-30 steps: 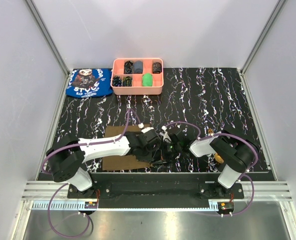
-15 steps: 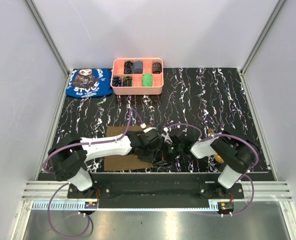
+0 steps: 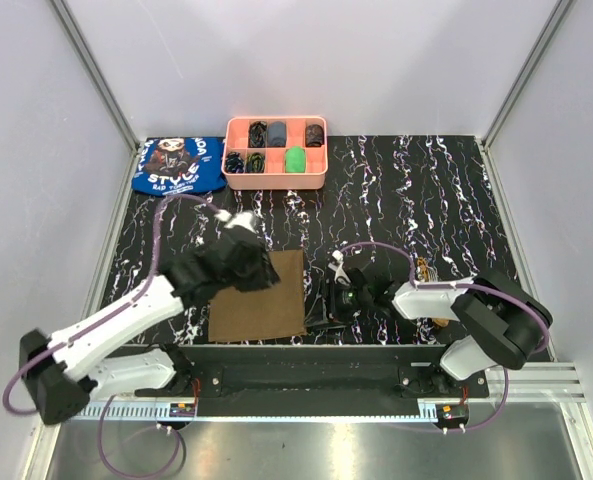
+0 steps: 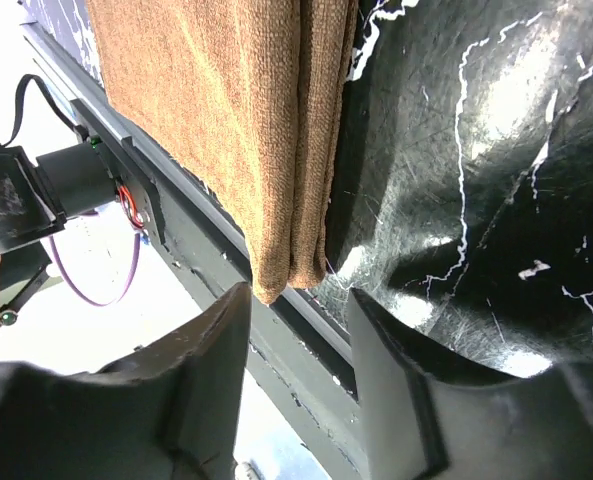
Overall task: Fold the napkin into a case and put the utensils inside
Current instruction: Smooth out the lower triangle-folded napkin at the center of the board, then pick up the lower triangle-folded napkin from the center of the board.
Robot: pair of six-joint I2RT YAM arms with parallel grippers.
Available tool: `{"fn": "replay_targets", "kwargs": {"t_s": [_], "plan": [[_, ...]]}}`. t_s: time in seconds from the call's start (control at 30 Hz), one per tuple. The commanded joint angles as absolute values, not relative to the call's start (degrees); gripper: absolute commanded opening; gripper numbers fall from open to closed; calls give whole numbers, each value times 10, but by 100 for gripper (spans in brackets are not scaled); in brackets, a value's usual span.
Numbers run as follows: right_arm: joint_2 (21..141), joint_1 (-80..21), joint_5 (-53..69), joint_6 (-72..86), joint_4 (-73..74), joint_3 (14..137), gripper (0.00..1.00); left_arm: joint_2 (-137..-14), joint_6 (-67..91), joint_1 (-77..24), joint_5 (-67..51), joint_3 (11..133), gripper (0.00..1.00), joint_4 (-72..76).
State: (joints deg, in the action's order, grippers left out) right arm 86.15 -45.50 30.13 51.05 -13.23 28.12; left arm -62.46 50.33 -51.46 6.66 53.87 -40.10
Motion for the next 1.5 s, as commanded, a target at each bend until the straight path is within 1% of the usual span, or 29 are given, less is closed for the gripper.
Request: {"fn": "replay_targets", "kwargs": {"t_s": [0.0,0.13,0.2,0.23,0.27,0.3,0.33,0.37,0.4,0.43,0.53,0.67,0.73,0.83,0.87,0.93,0.97,1.0,1.03,1.1,1.13,1.2,1.23,1.27,1.3,1.33,1.37,1.43,1.47], "plan": [[866,-469,296,490,-118,316,56,-559,452,-390,59,503,41,-434],[935,-480,318,503,-166,339,59,-521,416,-317,33,494,51,-438],[968,-482,328,511,-187,340,56,-516,399,-283,22,497,55,-442],[974,-482,330,515,-197,339,54,-513,393,-273,18,499,56,-445],[975,-482,323,515,-194,338,48,-513,382,-263,10,504,57,-446],[965,-480,312,514,-187,338,37,-513,378,-247,5,506,57,-447],[956,-475,299,503,-159,334,31,-516,374,-241,4,508,57,-448],[947,-470,269,493,-136,333,28,-518,369,-235,4,509,57,-447],[925,-462,256,483,-112,332,22,-520,367,-227,4,508,58,-446],[914,-441,245,455,-67,332,19,-528,366,-223,-4,506,58,-437],[875,-391,213,412,16,322,12,-554,368,-218,-24,493,58,-404],[827,-349,157,382,94,301,11,-593,381,-218,-40,482,58,-359],[799,-347,149,388,121,294,14,-617,382,-218,-47,482,58,-332],[762,-347,127,385,171,308,35,-649,388,-218,-49,481,56,-311],[753,-346,107,385,191,317,46,-657,392,-218,-48,478,56,-308],[730,-347,92,382,229,344,52,-671,395,-217,-50,473,56,-299],[725,-346,63,378,253,361,56,-672,402,-216,-52,468,56,-298],[720,-348,48,373,277,380,62,-671,405,-214,-49,465,56,-297],[718,-349,20,360,320,419,66,-658,410,-212,-45,461,56,-297],[718,-366,-15,345,362,472,72,-619,429,-199,-17,446,56,-305],[722,-377,-47,342,373,489,73,-604,445,-193,18,439,56,-314],[754,-416,-61,344,384,540,76,-561,461,-177,59,440,57,-360],[768,-437,-66,348,384,557,76,-546,478,-173,108,449,57,-381],[804,-457,-73,354,385,596,76,-532,485,-171,131,453,58,-401],[824,-505,-93,368,388,619,77,-503,495,-169,152,463,60,-432],[847,-526,-103,374,389,642,77,-489,500,-169,189,468,61,-447],[897,-543,-108,381,393,694,76,-460,504,-168,206,472,63,-470],[951,-596,-112,396,398,748,74,-438,505,-165,235,485,67,-489],[1008,-616,-116,398,410,809,74,-423,502,-163,241,490,69,-504]]}}
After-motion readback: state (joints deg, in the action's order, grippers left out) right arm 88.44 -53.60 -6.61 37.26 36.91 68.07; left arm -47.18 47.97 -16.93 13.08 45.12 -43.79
